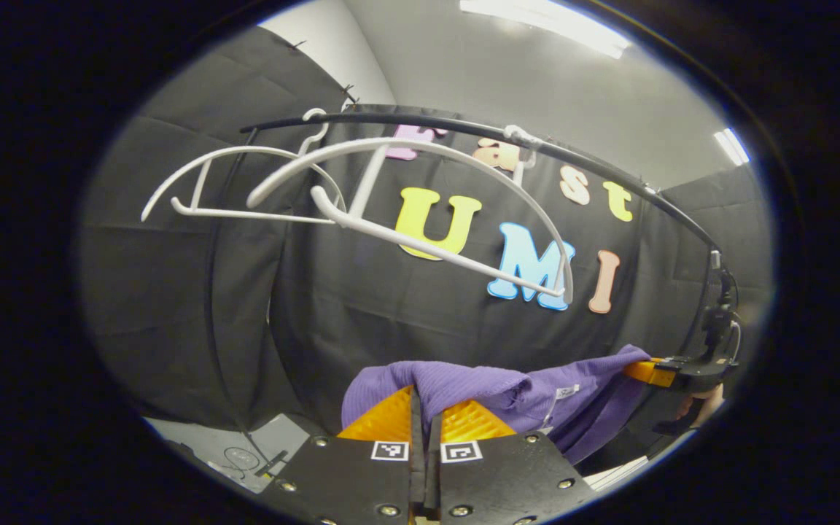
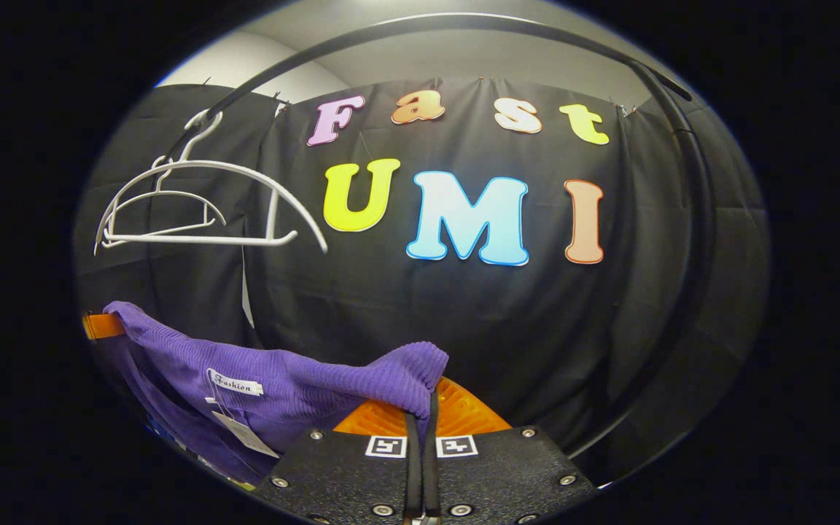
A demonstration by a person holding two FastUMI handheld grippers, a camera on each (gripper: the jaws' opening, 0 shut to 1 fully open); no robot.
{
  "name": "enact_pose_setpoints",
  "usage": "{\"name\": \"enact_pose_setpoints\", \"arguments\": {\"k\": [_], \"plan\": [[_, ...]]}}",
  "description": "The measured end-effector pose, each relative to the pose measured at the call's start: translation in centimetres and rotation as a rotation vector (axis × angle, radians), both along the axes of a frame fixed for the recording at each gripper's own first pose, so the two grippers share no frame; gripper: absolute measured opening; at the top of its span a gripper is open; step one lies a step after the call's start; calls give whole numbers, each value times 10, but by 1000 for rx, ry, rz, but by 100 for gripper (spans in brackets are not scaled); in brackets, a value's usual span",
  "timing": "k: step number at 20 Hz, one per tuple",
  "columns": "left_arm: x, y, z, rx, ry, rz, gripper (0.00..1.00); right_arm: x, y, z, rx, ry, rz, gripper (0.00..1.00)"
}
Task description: Grasp the clothes on the hanger with both hands and then place them into the laundry hamper below.
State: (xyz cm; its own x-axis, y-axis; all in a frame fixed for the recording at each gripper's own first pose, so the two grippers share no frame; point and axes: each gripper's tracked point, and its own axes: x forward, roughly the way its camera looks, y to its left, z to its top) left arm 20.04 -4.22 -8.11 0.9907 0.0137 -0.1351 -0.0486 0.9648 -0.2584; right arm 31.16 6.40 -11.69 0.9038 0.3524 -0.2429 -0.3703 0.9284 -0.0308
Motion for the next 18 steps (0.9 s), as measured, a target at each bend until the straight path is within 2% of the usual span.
{"name": "enact_pose_setpoints", "arguments": {"k": [3,5,8,11,12,13,14,15,16,18], "plan": [[-41,3,8,17,0,-55,1,-39,5,0,18,31,-25,1],[-62,0,8,9,-7,-130,1,-69,12,5,27,31,-50,0],[-75,-1,-2,0,18,-240,1,-120,22,7,35,39,-113,1],[-99,-2,-3,-17,13,-316,1,-170,34,1,53,68,-157,1],[-109,1,-3,-13,14,-328,1,-185,38,0,60,79,-160,1],[-123,-1,-4,-8,21,-336,5,-202,41,-4,73,91,-156,1],[-136,0,-7,-2,27,-337,1,-212,43,-8,83,106,-157,1],[-144,2,-11,5,34,-335,5,-223,42,-16,89,126,-154,1],[-149,2,-17,11,51,-324,5,-233,43,-26,95,161,-149,1],[-161,-3,-32,-2,91,-298,1,-249,47,-40,133,219,-111,2]]}}
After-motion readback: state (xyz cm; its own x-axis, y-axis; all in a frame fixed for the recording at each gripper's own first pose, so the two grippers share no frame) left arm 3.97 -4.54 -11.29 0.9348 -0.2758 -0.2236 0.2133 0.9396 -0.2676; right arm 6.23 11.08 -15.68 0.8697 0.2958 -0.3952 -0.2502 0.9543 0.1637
